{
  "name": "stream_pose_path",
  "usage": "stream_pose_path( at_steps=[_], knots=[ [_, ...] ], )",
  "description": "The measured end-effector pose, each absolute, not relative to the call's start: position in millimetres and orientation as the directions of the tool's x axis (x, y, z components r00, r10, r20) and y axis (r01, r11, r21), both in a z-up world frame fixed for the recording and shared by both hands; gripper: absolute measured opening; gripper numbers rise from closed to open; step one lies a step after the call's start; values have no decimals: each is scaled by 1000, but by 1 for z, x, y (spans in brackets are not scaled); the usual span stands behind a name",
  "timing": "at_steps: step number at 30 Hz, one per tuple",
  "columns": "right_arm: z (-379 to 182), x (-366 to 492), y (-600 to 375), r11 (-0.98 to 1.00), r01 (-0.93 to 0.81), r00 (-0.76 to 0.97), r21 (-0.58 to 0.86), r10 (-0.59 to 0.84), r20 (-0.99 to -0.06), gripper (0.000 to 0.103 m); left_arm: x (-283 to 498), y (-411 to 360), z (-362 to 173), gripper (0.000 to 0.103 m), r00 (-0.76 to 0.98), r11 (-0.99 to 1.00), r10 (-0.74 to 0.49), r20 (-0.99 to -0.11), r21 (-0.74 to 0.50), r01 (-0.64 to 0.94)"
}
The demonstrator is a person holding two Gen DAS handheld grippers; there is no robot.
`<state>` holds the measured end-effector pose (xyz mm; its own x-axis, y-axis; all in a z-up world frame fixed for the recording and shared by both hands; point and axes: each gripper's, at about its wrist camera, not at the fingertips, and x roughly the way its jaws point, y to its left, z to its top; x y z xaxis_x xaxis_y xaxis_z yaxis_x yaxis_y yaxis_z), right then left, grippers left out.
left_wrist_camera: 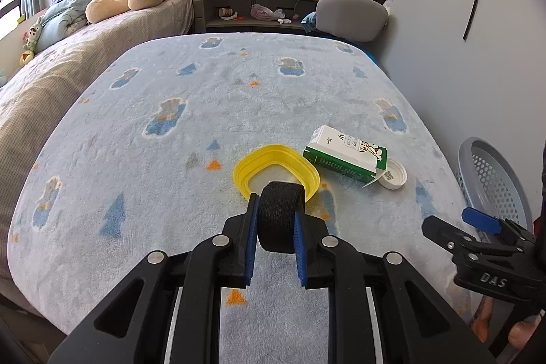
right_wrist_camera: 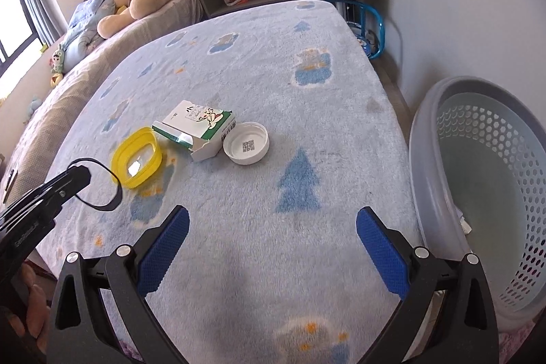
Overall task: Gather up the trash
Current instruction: 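Grasp the white round lid with the right gripper while the left gripper holds the tape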
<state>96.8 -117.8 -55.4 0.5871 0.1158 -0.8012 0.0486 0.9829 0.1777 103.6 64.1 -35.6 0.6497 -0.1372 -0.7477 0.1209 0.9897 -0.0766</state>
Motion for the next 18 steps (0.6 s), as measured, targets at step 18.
stream_pose_path(
  at_steps=[18],
  knots=[
    [-78, 163, -91, 999, 35, 540, -7, -25, -841, 79, 98, 68, -31, 18, 652, 985, -170, -738, -115, 127]
  ],
)
